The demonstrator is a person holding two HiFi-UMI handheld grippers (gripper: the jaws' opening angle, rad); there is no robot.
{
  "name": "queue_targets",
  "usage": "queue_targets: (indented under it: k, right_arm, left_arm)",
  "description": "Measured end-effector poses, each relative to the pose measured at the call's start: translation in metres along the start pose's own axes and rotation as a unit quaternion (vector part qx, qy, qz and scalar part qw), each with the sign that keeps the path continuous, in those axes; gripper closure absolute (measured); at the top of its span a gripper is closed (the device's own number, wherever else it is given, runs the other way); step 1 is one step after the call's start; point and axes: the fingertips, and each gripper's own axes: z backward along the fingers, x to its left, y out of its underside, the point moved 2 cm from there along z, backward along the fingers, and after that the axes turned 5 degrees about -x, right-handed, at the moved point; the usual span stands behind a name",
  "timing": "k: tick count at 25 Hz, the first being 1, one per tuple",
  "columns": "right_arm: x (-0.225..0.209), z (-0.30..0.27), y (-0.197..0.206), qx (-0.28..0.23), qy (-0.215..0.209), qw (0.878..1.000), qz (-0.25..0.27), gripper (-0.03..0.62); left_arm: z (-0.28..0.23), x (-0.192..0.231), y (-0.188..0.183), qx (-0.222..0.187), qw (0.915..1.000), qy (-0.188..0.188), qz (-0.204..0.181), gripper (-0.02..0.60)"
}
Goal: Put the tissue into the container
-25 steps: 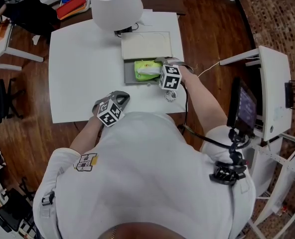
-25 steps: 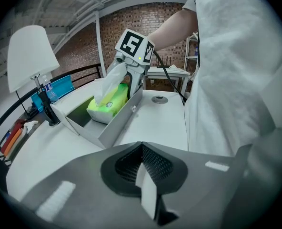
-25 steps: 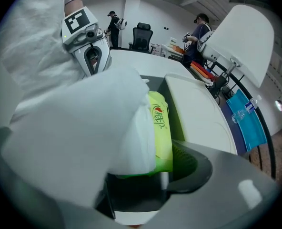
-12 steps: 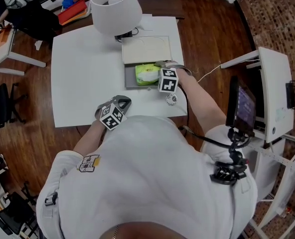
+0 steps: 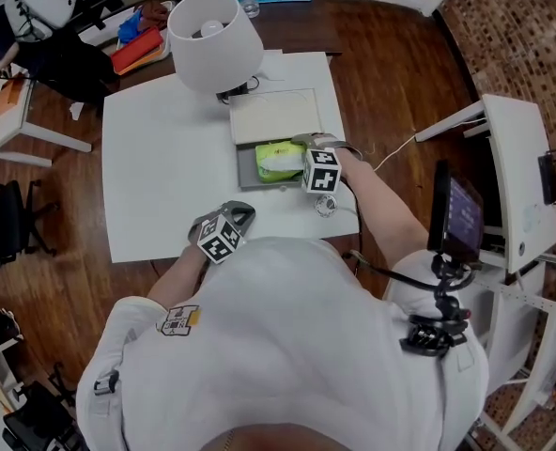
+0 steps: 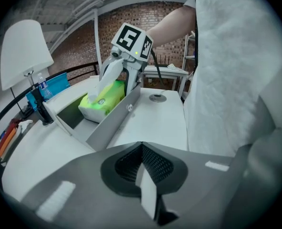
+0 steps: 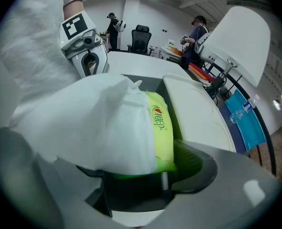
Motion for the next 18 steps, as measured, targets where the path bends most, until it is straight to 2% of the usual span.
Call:
queue_targets:
  k: [5, 10, 13, 18]
  right_arm:
    - [-0.006, 0.012, -0.004, -0.018, -0.001, 1.000, -0.011, 0.178]
    - [-0.014, 0.024, -0.005, -0.040, 0.023, 0.999, -0.022, 0.166]
    - [-0.021, 0.043, -0.014, -0.071, 0.055, 0.995, -0.038, 0.167]
    - [-0.031, 0.087, -0.037, -0.150, 0.130, 0.977, -0.081, 0.180]
  left_arm:
    - [0.001, 0.005, 0.000, 0.001, 1.0000, 0.000, -0.001, 0.581]
    - [0.000, 0.004, -0.002, 0.002, 1.0000, 0.003, -0.001, 0.581]
    - [0.002, 0.005, -0.003, 0.004, 1.0000, 0.006, -0.004, 0.581]
    - [0.004, -0.003, -0.005, 0.005, 0.9999, 0.010, -0.006, 0.581]
